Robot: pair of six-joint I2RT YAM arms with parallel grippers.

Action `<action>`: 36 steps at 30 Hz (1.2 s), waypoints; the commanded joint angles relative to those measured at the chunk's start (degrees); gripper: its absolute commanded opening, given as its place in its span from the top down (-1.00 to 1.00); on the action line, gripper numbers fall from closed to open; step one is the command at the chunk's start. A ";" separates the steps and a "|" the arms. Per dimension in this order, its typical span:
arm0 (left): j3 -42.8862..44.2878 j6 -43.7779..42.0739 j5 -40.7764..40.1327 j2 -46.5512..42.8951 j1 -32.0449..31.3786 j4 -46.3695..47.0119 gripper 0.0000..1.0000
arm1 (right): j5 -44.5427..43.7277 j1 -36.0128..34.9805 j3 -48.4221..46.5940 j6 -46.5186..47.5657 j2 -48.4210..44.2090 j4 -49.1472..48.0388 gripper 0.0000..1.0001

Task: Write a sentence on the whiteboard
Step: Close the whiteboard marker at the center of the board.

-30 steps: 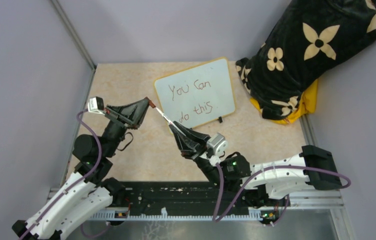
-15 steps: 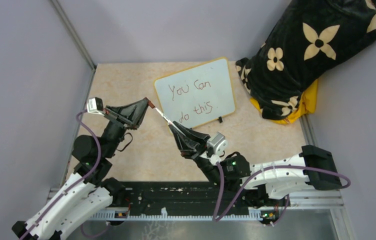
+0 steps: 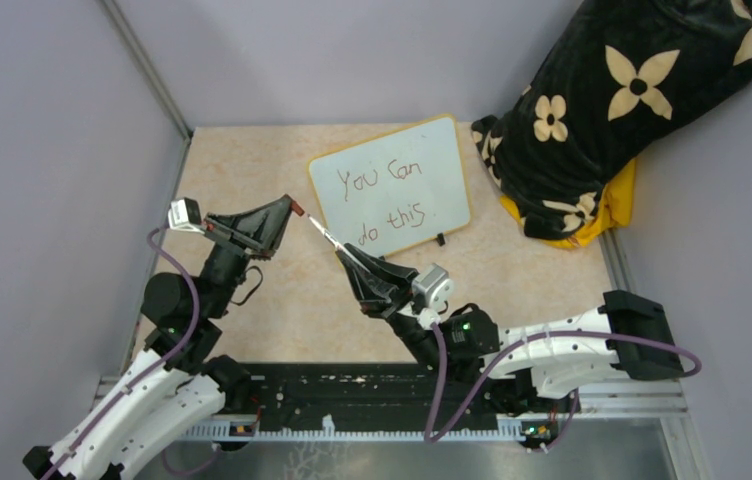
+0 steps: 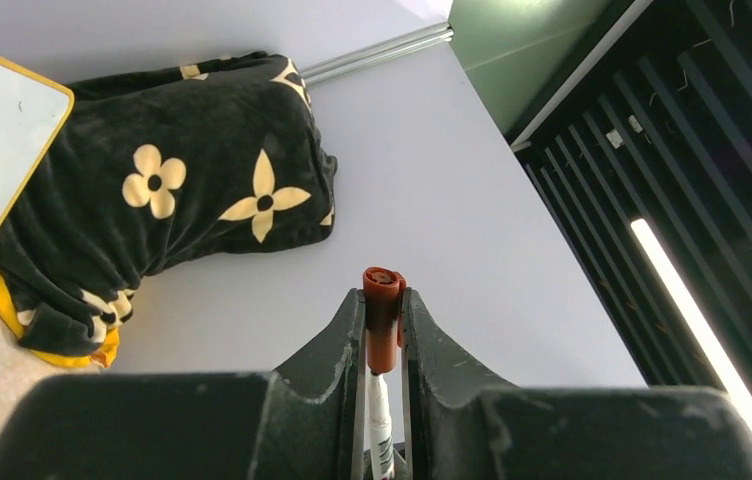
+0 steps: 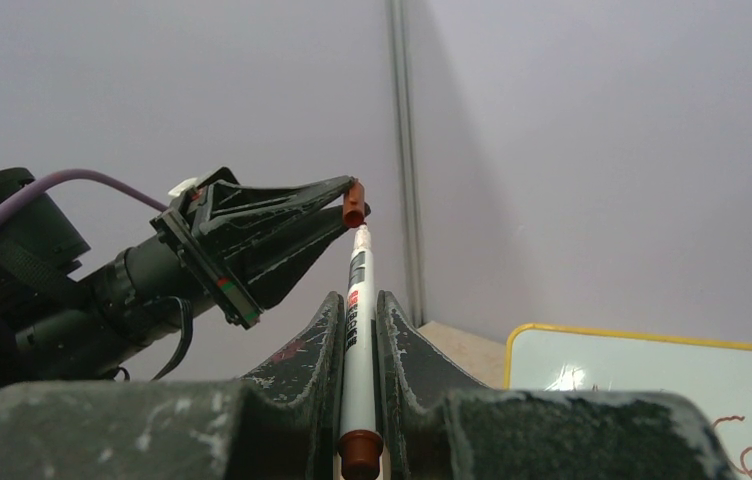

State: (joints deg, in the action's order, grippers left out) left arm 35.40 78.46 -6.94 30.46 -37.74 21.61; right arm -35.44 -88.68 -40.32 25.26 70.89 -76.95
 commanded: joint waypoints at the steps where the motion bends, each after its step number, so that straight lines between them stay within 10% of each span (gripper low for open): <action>1: 0.33 0.47 -0.68 -0.01 0.03 -0.77 1.00 | 1.48 0.53 -2.79 -1.54 -1.28 -0.57 1.00; 36: -0.15 0.63 1.49 0.16 0.03 0.13 1.00 | -0.13 0.53 -2.84 -0.18 -0.87 -1.98 1.00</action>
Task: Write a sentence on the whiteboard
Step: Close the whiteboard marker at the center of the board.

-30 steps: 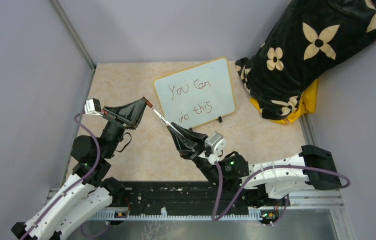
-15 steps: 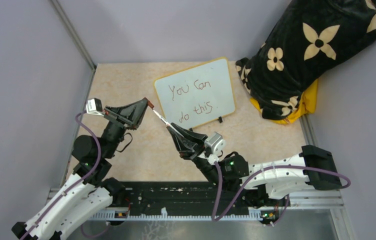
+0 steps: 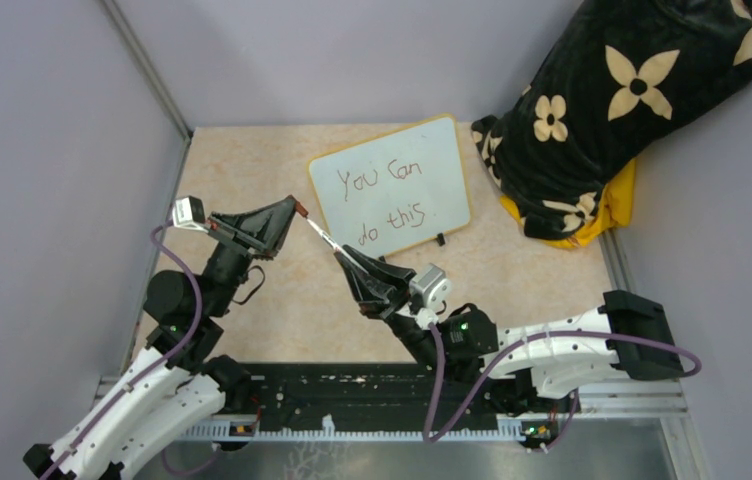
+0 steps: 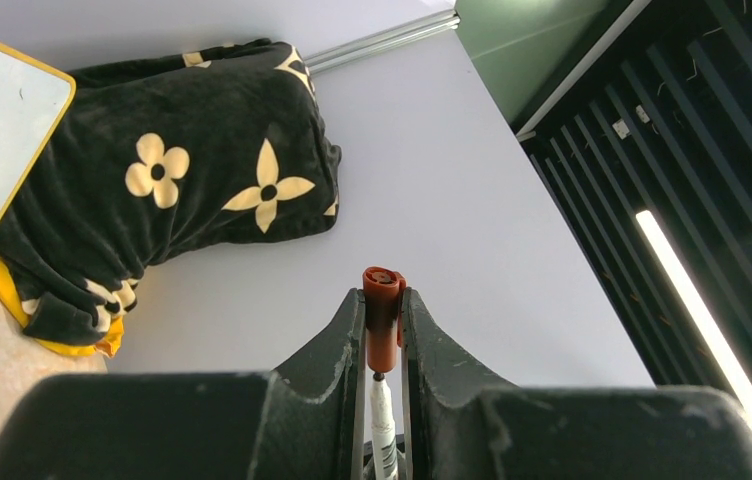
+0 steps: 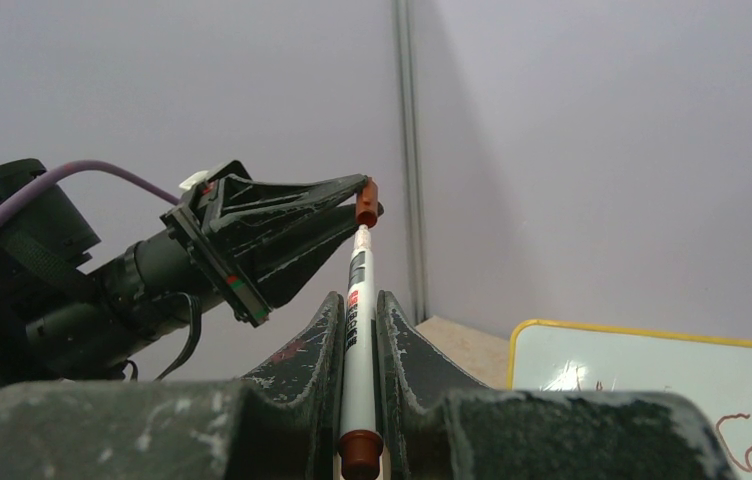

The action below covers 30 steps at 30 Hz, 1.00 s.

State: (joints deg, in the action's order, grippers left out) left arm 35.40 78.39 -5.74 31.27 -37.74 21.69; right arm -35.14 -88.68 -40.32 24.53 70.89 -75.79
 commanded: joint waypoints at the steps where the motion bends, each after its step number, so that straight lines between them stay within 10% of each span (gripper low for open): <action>1: -0.15 0.65 0.22 -0.74 0.05 0.06 1.00 | -0.56 0.57 -2.84 0.65 -0.80 -3.25 1.00; 30: 0.11 0.22 2.84 0.90 0.03 0.65 1.00 | -0.76 0.61 -3.13 1.94 -0.67 -4.27 1.00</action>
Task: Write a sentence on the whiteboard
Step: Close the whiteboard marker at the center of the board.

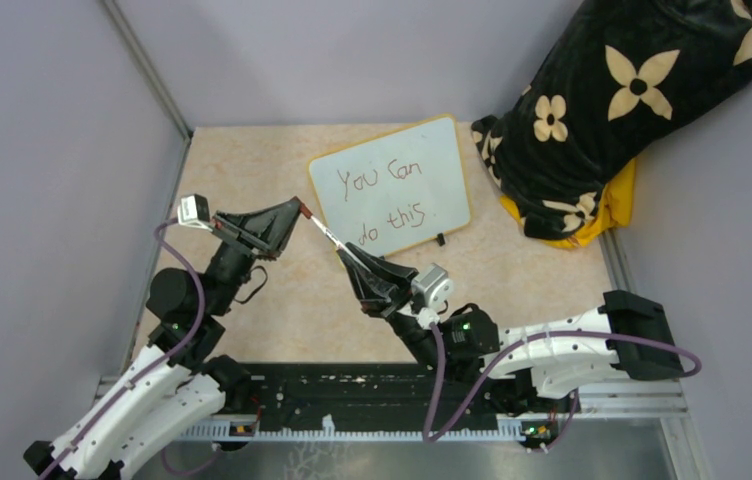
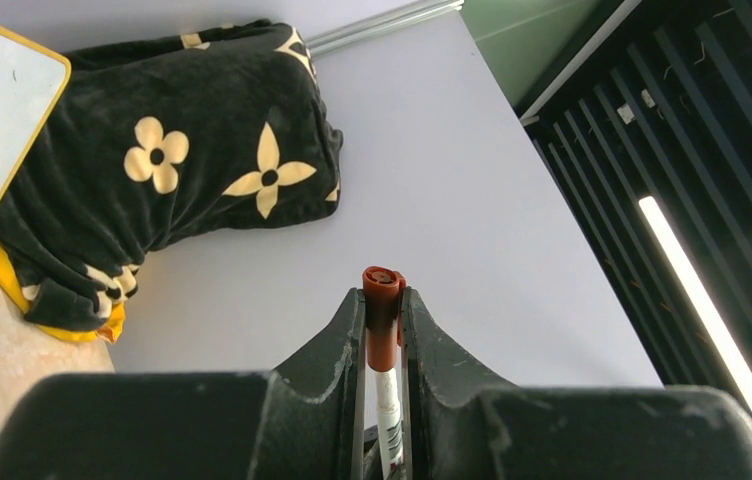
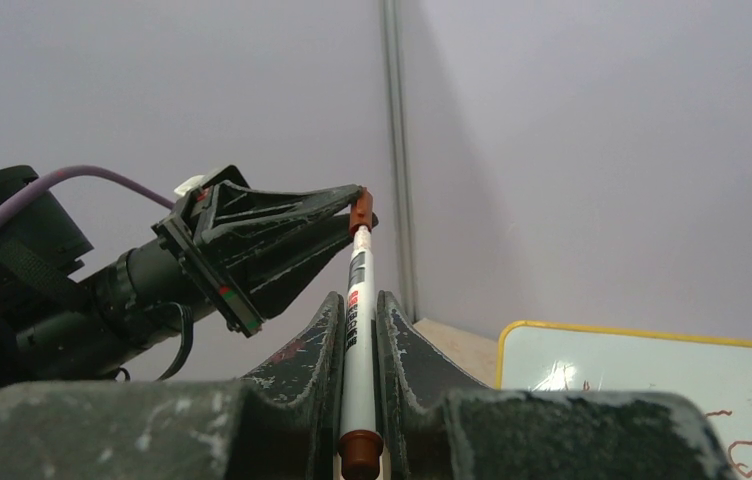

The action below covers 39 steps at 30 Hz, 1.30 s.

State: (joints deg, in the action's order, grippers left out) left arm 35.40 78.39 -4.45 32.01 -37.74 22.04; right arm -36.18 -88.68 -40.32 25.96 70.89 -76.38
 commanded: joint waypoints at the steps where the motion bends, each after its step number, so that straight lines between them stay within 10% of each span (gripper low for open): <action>1: 0.11 -0.02 1.59 0.17 0.03 0.30 1.00 | 0.27 0.62 -3.11 0.58 -0.71 -3.70 1.00; 39: -0.24 4.59 9.17 5.39 0.01 8.96 1.00 | 1.59 3.55 -4.08 6.03 5.10 -10.23 1.00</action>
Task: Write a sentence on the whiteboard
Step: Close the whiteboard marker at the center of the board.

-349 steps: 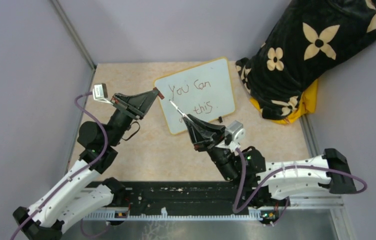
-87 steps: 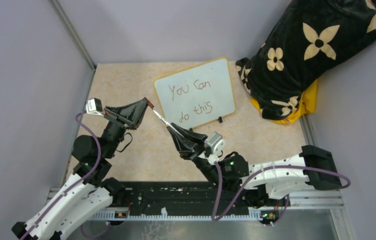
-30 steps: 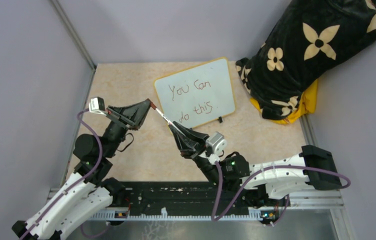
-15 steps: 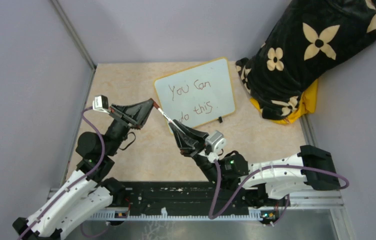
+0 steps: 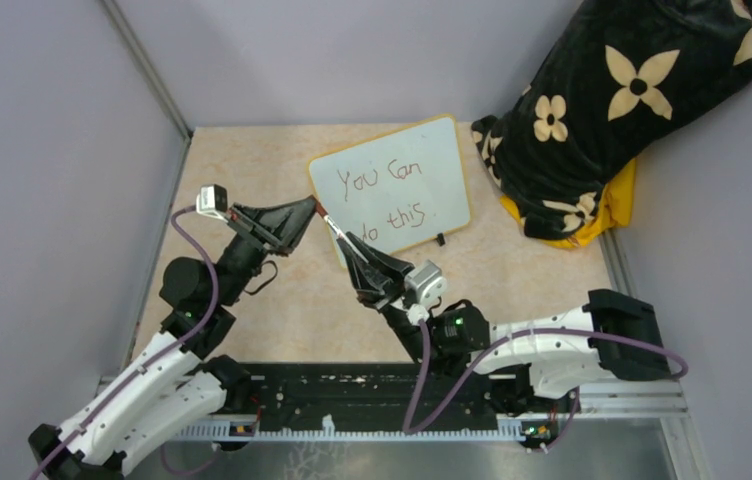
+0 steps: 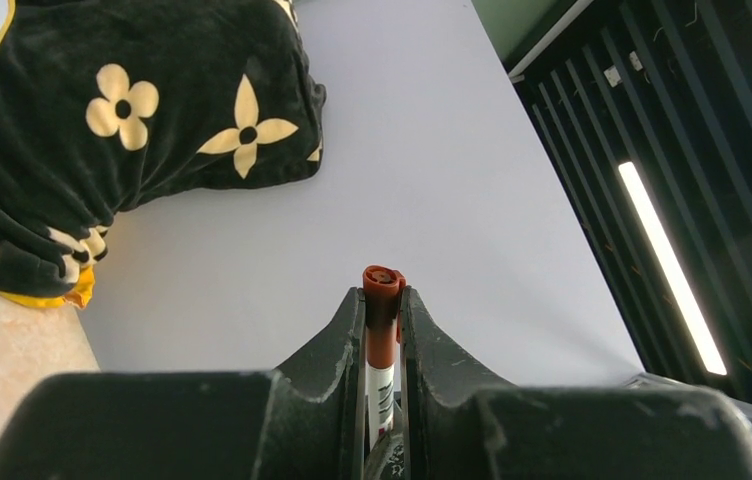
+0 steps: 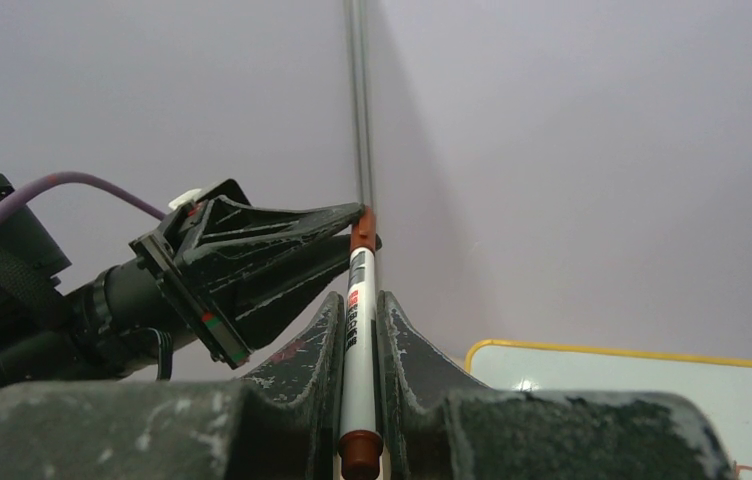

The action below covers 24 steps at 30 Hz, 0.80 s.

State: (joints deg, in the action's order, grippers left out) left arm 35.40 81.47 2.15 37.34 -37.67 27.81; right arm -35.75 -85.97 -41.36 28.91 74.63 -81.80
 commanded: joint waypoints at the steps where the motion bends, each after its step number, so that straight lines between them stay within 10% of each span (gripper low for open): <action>1: -0.32 1.56 2.52 0.16 -0.08 3.32 1.00 | 1.12 0.89 -3.29 3.96 1.99 -5.56 1.00; 24: 0.92 -2.62 11.61 3.49 -0.08 4.68 1.00 | 1.57 0.85 -5.03 10.90 5.18 -8.90 1.00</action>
State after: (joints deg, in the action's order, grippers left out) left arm 35.55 79.83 3.51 40.40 -36.67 32.23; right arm -35.57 -85.91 -43.64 40.01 79.57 -87.48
